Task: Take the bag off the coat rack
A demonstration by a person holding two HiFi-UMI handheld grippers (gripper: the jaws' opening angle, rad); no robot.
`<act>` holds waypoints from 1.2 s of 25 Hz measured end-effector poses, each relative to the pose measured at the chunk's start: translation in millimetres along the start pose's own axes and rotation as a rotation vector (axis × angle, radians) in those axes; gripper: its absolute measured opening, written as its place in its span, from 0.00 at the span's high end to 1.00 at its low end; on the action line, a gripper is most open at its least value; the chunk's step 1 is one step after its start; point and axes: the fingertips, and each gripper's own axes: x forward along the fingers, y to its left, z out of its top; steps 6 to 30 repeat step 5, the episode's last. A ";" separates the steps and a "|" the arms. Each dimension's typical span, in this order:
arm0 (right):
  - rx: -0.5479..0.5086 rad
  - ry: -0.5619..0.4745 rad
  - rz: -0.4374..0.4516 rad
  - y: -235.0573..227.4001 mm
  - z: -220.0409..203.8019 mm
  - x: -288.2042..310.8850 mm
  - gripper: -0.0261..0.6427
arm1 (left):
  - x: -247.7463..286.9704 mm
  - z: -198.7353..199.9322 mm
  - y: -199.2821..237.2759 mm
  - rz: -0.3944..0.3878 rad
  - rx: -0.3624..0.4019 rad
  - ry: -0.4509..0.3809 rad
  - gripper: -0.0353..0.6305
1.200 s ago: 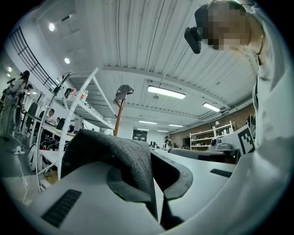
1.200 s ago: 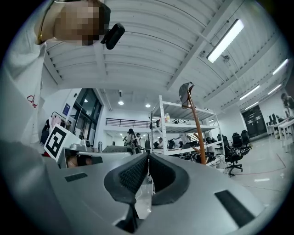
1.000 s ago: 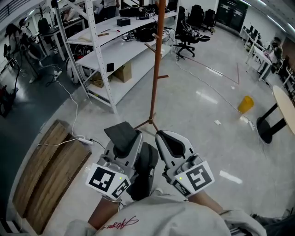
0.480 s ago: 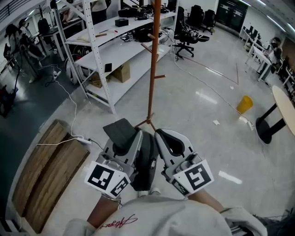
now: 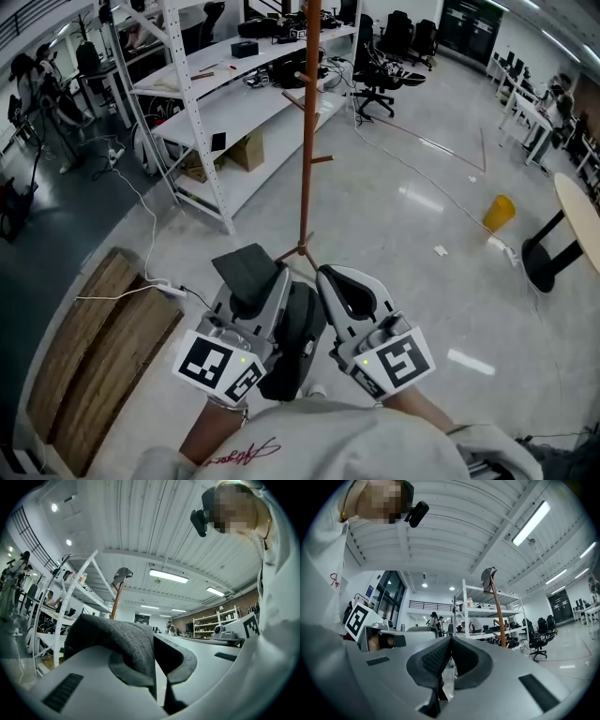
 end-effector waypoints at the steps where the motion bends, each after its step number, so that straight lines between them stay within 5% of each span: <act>1: -0.001 0.000 0.002 0.0 -0.4 -0.5 0.93 | 0.3 -0.5 -0.6 0.000 -0.002 0.001 0.90; 30: 0.006 -0.005 0.009 -0.4 0.0 -1.0 0.93 | 2.4 -1.8 -1.1 0.001 -0.004 0.005 0.90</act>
